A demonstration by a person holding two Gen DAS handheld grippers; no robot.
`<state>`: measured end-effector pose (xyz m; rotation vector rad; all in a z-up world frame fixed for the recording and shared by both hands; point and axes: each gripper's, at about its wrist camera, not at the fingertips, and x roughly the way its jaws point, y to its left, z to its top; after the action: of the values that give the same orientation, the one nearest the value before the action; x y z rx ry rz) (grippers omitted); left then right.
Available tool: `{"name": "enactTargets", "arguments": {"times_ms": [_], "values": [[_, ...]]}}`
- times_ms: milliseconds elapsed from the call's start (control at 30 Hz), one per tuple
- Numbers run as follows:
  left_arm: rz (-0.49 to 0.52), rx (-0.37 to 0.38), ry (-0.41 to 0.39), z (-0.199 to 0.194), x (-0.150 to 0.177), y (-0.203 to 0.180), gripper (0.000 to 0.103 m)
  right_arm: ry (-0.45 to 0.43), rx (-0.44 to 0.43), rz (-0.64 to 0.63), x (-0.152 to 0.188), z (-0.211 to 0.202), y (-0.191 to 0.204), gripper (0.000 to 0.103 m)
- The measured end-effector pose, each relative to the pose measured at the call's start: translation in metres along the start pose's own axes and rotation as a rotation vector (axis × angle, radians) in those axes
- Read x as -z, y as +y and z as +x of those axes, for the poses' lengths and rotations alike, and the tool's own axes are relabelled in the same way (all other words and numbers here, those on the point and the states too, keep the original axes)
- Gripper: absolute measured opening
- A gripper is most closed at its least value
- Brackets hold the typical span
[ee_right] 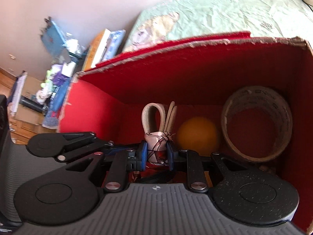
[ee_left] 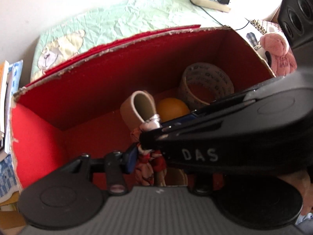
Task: Organize objects
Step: 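Lift the cloth pouch with the right gripper and carry it over the box, then lower the pouch into the box beside the tape roll and open the right gripper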
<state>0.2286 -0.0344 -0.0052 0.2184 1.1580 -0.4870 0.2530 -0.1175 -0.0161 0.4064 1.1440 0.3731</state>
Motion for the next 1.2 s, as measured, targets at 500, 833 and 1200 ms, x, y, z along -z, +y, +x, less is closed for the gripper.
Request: {"name": "enactTargets", "arguments": {"times_ms": [500,833,1200], "values": [[0.006,-0.016,0.003,0.007,-0.005,0.000,0.048,-0.005,0.015,0.061,-0.001,0.002,-0.012,0.022],[0.028,-0.033,-0.027,0.001,-0.002,-0.005,0.053,-0.047,-0.034,0.127,0.002,-0.006,-0.023,0.022],[0.051,-0.057,-0.033,-0.002,-0.004,-0.010,0.052,-0.058,-0.053,0.111,0.003,-0.015,-0.019,0.025]]}}
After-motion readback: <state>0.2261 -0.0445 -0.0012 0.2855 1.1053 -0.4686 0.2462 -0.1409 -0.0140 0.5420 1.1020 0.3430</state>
